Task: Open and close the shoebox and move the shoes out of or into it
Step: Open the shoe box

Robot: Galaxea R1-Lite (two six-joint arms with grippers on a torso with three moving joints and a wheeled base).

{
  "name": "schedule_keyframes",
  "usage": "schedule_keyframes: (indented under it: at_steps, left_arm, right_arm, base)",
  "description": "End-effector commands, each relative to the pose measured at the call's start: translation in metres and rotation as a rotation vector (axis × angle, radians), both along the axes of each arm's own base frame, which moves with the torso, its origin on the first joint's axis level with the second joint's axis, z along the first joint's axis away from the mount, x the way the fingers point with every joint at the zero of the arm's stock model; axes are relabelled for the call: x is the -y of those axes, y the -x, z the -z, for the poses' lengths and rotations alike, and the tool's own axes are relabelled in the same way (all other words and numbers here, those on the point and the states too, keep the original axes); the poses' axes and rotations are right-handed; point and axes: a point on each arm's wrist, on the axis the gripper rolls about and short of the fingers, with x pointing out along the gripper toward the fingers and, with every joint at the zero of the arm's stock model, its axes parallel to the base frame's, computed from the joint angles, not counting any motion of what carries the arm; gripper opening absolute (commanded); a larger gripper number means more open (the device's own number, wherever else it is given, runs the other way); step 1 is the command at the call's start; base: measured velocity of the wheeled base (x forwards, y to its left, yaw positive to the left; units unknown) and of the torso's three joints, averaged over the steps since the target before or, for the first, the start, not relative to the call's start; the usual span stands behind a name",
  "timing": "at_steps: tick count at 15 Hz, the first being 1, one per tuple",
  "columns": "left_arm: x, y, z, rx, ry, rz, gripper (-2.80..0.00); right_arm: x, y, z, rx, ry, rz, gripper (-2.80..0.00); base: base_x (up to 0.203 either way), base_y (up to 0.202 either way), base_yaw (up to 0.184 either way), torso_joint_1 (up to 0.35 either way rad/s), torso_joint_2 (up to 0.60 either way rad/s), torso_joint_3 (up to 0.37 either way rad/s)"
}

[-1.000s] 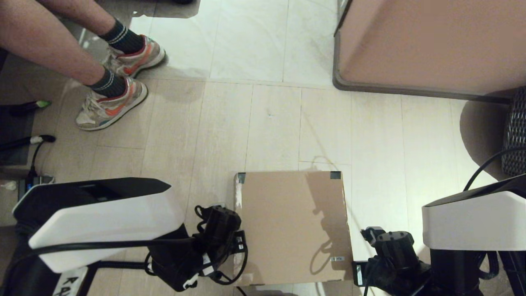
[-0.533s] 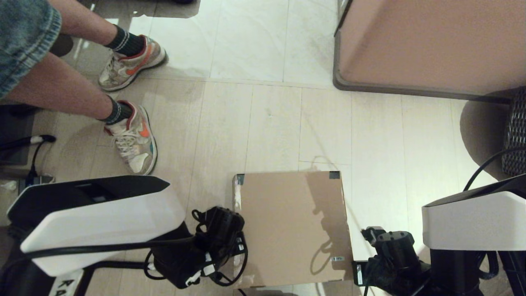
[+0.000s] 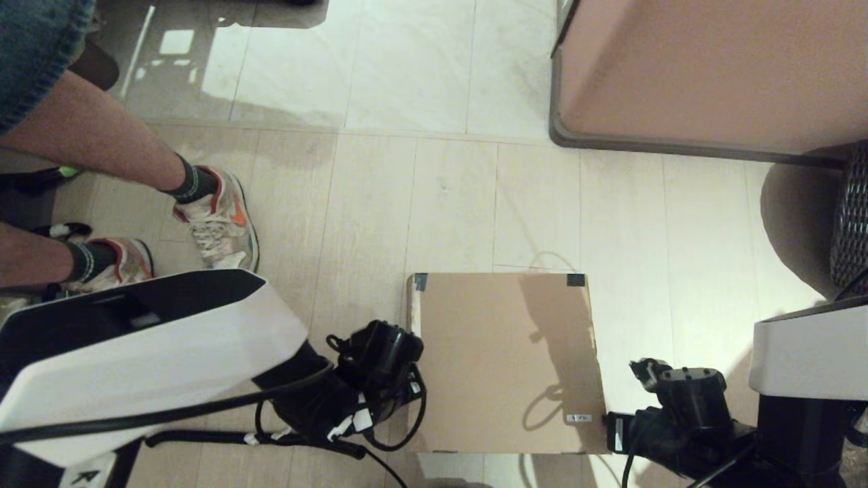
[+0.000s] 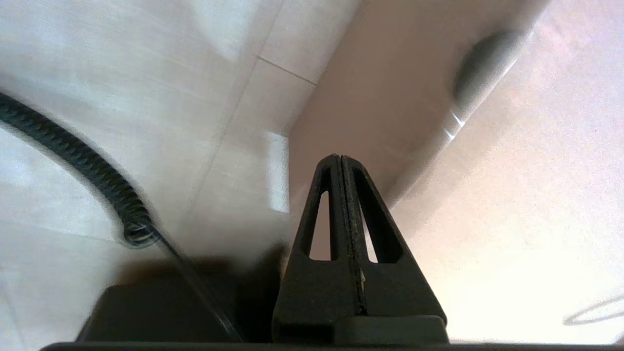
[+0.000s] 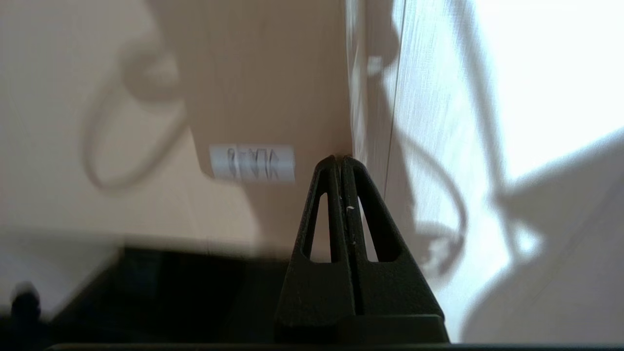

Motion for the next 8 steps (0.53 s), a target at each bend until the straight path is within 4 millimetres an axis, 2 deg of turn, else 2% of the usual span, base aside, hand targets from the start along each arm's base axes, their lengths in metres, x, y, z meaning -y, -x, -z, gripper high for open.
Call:
schedule_keyframes:
  at_steps: [1,3,6,8]
  left_arm:
    - [0.0,0.0,-0.001,0.006,0.0,-0.009,-2.8]
    - [0.0,-0.001,0.0,0.005,-0.002,-0.01,-2.8]
    - [0.0,0.0,0.001,0.002,-0.003,-0.011,-2.8]
    - [0.0,-0.001,0.003,-0.003,-0.007,-0.011,-2.8]
  right_arm:
    - [0.011,-0.002,0.002,0.003,0.029,0.029,-2.8]
    - [0.02,-0.014,0.003,0.043,0.074,0.034,-2.8]
    - [0.044,-0.017,0.003,0.05,0.122,0.085,-2.8]
    - [0.049,-0.017,0.011,0.02,0.13,0.097,-2.8]
  base:
    - [0.0,0.0,0.0,0.0,0.0,0.0]
    - [0.0,0.0,0.0,0.0,0.0,0.0]
    - [0.0,0.0,0.0,0.0,0.0,0.0]
    - [0.0,0.0,0.0,0.0,0.0,0.0]
